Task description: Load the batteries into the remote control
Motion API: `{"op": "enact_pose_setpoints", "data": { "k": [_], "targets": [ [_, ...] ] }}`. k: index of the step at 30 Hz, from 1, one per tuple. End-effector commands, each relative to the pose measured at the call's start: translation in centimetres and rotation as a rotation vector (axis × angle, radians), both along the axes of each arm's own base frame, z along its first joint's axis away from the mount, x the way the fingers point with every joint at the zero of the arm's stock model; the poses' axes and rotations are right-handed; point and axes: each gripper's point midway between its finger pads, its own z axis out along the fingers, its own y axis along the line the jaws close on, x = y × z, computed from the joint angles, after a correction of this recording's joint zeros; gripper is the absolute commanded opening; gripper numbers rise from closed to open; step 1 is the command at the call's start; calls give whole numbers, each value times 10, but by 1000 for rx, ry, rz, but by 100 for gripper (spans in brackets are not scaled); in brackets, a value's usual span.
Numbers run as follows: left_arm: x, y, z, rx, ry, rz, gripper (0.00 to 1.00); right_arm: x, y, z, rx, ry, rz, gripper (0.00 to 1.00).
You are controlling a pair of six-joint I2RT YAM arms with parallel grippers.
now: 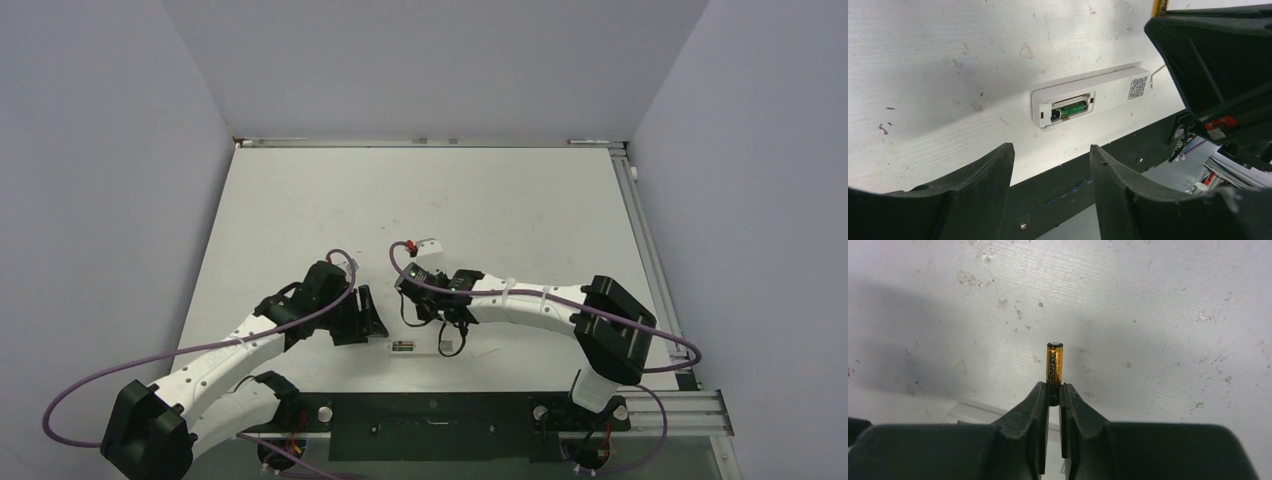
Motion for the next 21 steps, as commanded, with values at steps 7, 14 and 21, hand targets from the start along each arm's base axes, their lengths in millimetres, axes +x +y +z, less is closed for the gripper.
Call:
{"op": "enact_pose_setpoints", "data": {
  "k": [7, 14, 21],
  "targets": [
    [5, -11, -4, -81, 21, 58, 54, -22, 7, 38, 11, -49, 429, 8],
    [7, -9, -7, -81, 36, 101, 54, -54, 10, 36, 12, 16, 730, 8],
    [6, 1, -12, -53, 49, 148, 55, -71, 20, 42, 13, -20, 941, 8]
  ]
}}
